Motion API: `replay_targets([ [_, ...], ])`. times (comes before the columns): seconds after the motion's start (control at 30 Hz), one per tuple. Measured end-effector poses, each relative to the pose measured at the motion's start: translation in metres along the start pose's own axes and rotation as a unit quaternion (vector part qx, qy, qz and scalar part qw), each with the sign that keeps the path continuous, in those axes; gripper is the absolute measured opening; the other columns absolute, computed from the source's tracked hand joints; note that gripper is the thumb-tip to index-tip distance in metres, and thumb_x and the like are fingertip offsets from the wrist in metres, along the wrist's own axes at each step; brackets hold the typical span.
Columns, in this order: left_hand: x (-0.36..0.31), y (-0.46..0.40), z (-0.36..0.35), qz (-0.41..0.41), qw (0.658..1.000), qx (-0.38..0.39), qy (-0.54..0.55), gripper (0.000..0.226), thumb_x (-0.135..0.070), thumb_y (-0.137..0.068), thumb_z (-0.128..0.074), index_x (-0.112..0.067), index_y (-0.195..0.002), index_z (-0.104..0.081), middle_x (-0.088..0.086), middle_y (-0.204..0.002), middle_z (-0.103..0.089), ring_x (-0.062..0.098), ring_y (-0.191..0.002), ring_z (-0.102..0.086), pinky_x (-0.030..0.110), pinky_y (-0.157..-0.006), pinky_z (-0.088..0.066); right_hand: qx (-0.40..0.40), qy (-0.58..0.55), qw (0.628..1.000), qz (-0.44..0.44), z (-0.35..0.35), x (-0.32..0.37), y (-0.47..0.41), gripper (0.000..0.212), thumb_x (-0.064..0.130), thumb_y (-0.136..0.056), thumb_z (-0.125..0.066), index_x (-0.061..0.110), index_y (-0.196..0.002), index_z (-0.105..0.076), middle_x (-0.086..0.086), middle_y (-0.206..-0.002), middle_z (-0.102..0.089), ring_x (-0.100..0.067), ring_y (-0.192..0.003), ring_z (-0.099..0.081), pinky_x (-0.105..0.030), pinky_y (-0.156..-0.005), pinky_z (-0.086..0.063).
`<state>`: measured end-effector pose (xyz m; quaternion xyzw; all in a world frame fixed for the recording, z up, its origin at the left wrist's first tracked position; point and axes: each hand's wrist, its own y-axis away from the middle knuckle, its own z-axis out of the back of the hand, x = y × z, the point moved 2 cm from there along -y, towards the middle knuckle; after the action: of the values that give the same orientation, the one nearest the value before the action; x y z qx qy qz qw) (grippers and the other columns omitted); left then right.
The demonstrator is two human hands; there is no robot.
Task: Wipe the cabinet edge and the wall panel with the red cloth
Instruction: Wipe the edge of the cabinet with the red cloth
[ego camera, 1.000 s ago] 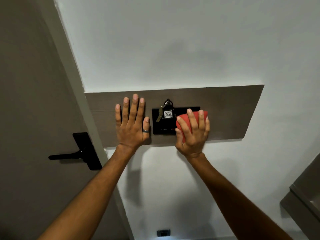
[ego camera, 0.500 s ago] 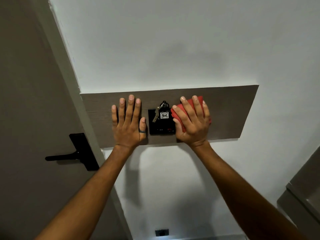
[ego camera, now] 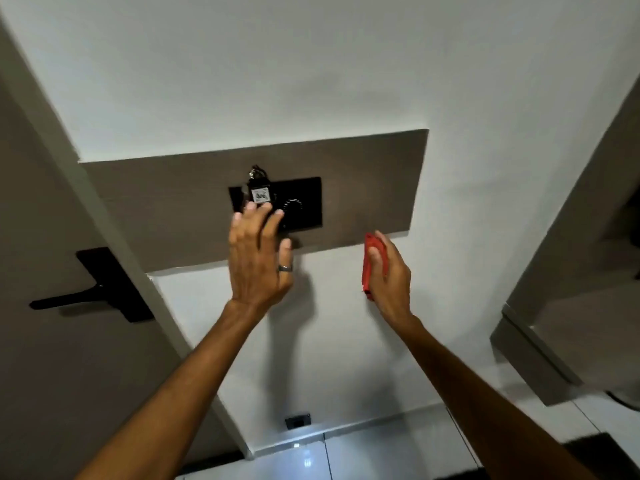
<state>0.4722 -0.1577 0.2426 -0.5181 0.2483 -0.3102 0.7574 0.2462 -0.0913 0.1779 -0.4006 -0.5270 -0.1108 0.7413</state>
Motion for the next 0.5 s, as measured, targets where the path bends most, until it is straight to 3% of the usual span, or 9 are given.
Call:
replay_targets([
  [0.03,-0.020,0.009,-0.011,-0.031,0.999,0.031,0.018,0.047,-0.023,-0.102,-0.048,-0.004,-0.144,-0.049,0.018,-0.152,-0.045,0.036,-0.151,-0.031,0.053,-0.127,-0.021,-0.018,-0.141,0.979,-0.149,0.012,-0.007,0.005,0.035,0.031,-0.112,-0.049,0.013,-0.139,-0.062,-0.006,-0.127,-0.070,-0.018,-0.115,-0.066,-0.041,-0.107,-0.052],
  [0.1,-0.050,0.021,-0.032,-0.059,0.992,0.095,0.053,0.049,-0.025,-0.101,-0.050,-0.004,-0.146,-0.049,0.018,-0.155,-0.044,0.035,-0.152,-0.029,0.052,-0.127,-0.022,-0.030,-0.349,0.872,-0.342,0.027,-0.017,0.005,0.045,0.038,-0.112,-0.042,0.006,-0.137,-0.060,-0.012,-0.109,-0.071,-0.026,-0.097,-0.071,-0.045,-0.091,-0.057],
  [0.2,-0.100,0.042,-0.072,-0.042,0.972,0.212,0.088,0.055,-0.031,-0.104,-0.046,-0.006,-0.152,-0.043,0.015,-0.161,-0.038,0.032,-0.156,-0.023,0.050,-0.128,-0.021,-0.058,-0.439,0.791,-0.422,0.076,-0.045,0.010,0.054,0.050,-0.110,-0.037,0.008,-0.133,-0.062,-0.015,-0.114,-0.070,-0.032,-0.104,-0.070,-0.045,-0.090,-0.057],
  [0.33,-0.158,0.079,-0.132,-0.047,0.932,0.339,0.117,0.060,-0.036,-0.106,-0.042,-0.007,-0.157,-0.035,0.012,-0.166,-0.030,0.029,-0.158,-0.016,0.048,-0.129,-0.019,-0.115,-0.452,0.757,-0.457,0.160,-0.109,0.024,0.058,0.058,-0.106,-0.044,0.009,-0.120,-0.070,-0.020,-0.117,-0.074,-0.039,-0.110,-0.071,-0.053,-0.101,-0.053],
  [0.5,-0.235,0.121,-0.211,-0.070,0.878,0.446,0.158,0.065,-0.042,-0.106,-0.033,-0.006,-0.160,-0.027,0.012,-0.168,-0.025,0.030,-0.158,-0.012,0.048,-0.129,-0.017,-0.179,-0.347,0.762,-0.516,0.290,-0.202,0.019,0.054,0.052,-0.109,-0.035,0.007,-0.101,-0.065,-0.020,-0.103,-0.064,-0.034,-0.098,-0.065,-0.048,-0.090,-0.054],
])
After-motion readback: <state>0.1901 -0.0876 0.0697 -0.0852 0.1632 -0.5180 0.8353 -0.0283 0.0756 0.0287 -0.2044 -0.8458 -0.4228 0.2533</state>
